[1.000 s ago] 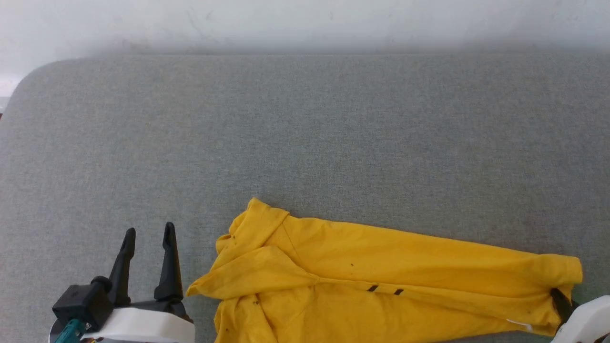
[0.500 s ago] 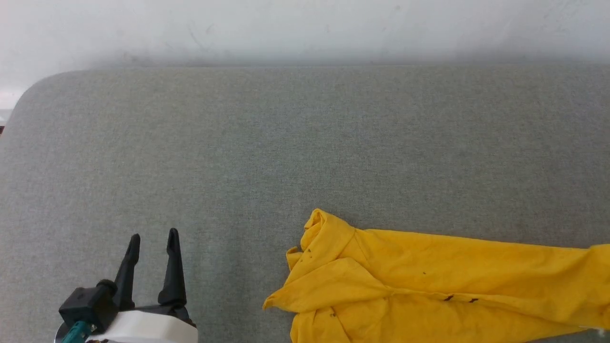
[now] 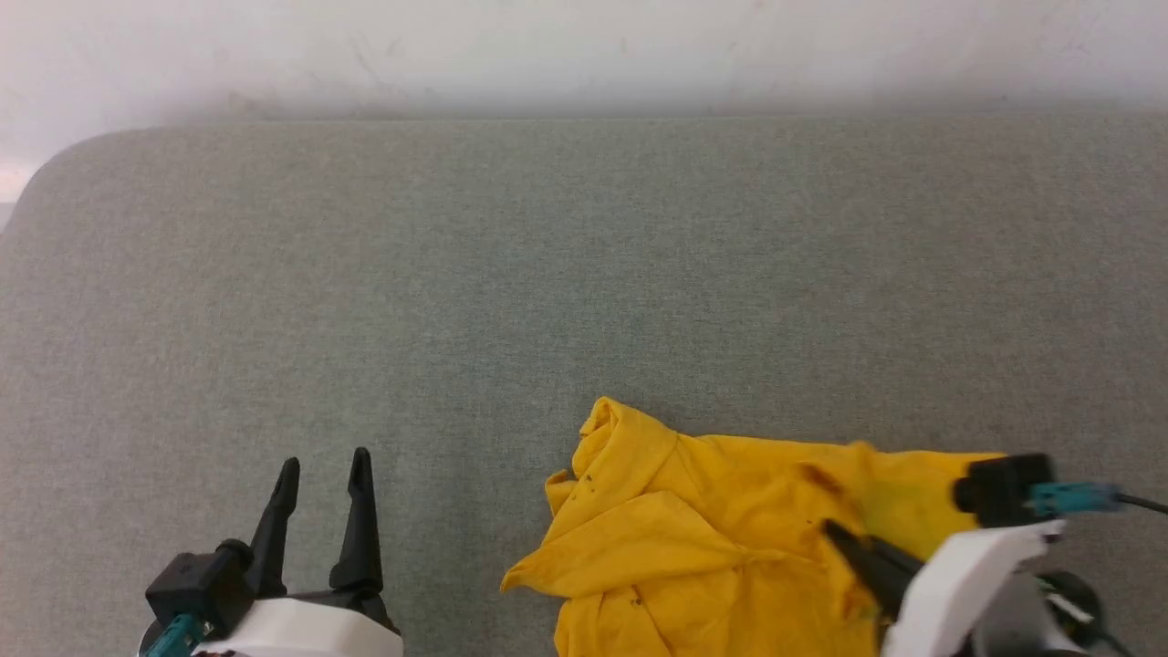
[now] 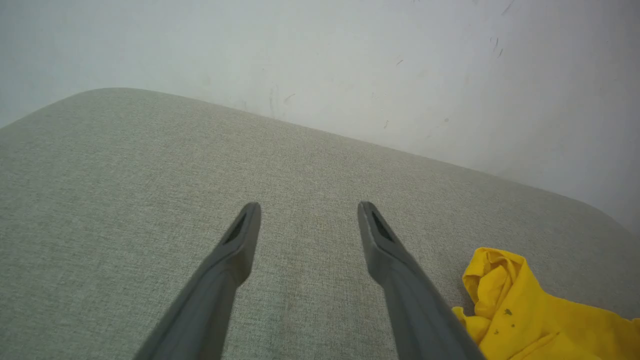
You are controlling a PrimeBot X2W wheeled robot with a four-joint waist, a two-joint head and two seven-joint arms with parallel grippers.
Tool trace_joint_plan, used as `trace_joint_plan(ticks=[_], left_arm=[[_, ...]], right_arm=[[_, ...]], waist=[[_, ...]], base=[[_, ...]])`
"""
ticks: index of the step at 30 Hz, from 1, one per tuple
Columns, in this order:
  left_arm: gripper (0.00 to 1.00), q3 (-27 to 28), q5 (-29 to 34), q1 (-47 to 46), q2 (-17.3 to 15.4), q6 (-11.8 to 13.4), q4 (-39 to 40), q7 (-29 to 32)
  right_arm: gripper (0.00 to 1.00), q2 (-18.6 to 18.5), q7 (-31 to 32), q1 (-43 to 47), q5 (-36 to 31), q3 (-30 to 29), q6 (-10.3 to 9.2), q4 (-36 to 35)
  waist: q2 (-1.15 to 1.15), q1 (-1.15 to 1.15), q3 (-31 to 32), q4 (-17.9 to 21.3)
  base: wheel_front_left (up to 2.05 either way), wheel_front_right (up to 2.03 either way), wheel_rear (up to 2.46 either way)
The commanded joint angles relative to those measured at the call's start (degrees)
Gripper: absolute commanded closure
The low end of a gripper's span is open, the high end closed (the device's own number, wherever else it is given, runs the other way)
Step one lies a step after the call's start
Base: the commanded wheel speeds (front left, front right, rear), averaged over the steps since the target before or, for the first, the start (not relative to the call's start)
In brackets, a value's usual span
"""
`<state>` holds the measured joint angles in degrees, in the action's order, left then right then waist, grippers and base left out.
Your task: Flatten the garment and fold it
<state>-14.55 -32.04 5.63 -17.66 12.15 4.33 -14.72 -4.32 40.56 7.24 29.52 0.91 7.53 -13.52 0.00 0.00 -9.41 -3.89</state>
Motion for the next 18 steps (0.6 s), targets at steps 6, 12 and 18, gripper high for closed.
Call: trace_joint_plan(ticks=[6, 12, 18], left_arm=[[0.00, -0.3, -0.5, -2.3, 1.1, -0.8, -1.1, -0.2], [0.00, -0.5, -0.6, -3.4, 2.0, -1.5, -2.1, -0.3], [0.00, -0.8, -0.3, -4.1, 3.1, -2.0, -3.1, -0.3]], right_arm=[[1.00, 1.2, -0.1, -4.9, 1.4, 10.6, -0.04, -1.7], [1.00, 1.4, -1.0, -9.9, 0.9, 17.3, -0.04, 1.4], [1.00, 1.4, -2.9, -13.6, 0.8, 21.5, -0.04, 6.7]], waist=[[0.00, 0.00, -1.7, -2.3], [0.00, 0.00, -2.8, -4.3], [0.00, 0.00, -3.2, -5.7]], base=[[0.00, 0.00, 0.00], [0.00, 0.00, 0.00], [0.00, 0.00, 0.00]])
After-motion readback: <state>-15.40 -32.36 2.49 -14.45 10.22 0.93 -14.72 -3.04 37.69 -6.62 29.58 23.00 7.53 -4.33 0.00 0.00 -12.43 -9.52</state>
